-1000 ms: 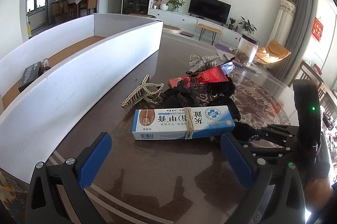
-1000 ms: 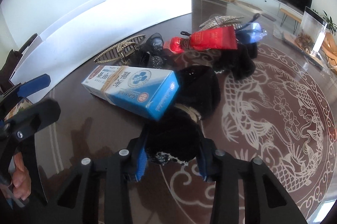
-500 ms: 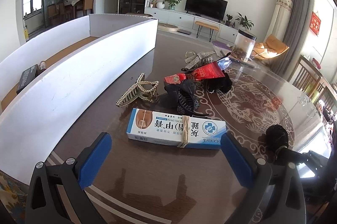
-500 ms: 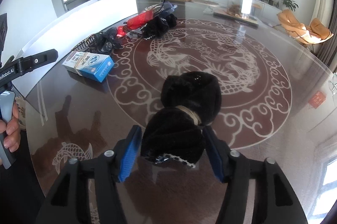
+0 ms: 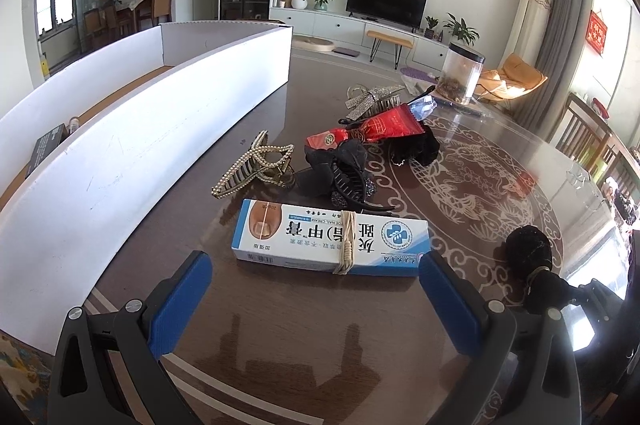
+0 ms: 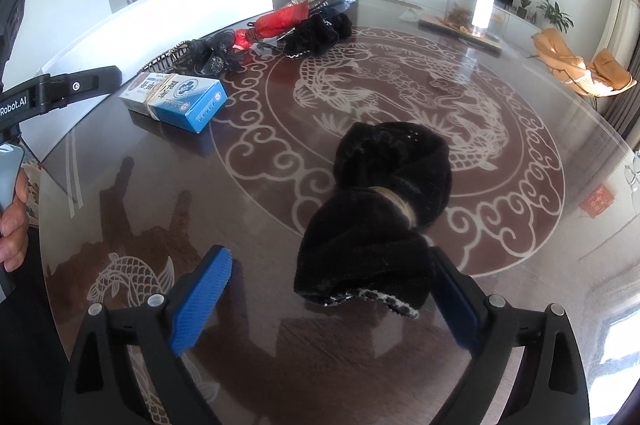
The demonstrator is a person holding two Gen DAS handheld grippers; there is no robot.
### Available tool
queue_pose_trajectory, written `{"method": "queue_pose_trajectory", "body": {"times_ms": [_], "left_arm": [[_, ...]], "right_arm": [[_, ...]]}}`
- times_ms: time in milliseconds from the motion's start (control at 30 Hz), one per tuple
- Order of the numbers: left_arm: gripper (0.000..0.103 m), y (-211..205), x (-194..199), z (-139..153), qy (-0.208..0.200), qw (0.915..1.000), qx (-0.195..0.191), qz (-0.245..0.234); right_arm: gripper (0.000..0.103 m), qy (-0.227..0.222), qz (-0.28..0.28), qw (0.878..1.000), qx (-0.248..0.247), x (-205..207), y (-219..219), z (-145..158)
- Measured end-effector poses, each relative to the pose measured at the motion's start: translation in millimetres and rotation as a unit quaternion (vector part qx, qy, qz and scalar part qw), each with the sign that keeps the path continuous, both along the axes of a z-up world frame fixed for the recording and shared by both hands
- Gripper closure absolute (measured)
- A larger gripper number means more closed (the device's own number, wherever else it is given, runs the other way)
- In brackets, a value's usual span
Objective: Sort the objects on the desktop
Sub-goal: 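Grasp the blue-white ointment box with the left tool while the right tool holds the scrunchie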
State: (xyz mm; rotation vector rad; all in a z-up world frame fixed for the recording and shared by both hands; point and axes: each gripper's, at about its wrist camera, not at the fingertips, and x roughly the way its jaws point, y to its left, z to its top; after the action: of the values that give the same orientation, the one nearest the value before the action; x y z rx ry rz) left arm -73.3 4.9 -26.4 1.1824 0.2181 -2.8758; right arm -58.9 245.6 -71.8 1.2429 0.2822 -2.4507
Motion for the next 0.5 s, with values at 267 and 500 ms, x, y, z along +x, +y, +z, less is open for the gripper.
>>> {"method": "queue_pose_trajectory", "body": {"times_ms": [267, 500], "left_arm": [[0.000, -26, 0, 2, 0.013, 0.9980, 0.054, 0.031], [0.000, -36, -5, -1, 0.009, 0.9955, 0.091, 0.025]], "right_arm": [[0.000, -0.004, -0.007, 1.000, 0.004, -2, 1, -1], [0.000, -0.004, -0.007, 1.000, 0.004, -2, 1, -1]]}}
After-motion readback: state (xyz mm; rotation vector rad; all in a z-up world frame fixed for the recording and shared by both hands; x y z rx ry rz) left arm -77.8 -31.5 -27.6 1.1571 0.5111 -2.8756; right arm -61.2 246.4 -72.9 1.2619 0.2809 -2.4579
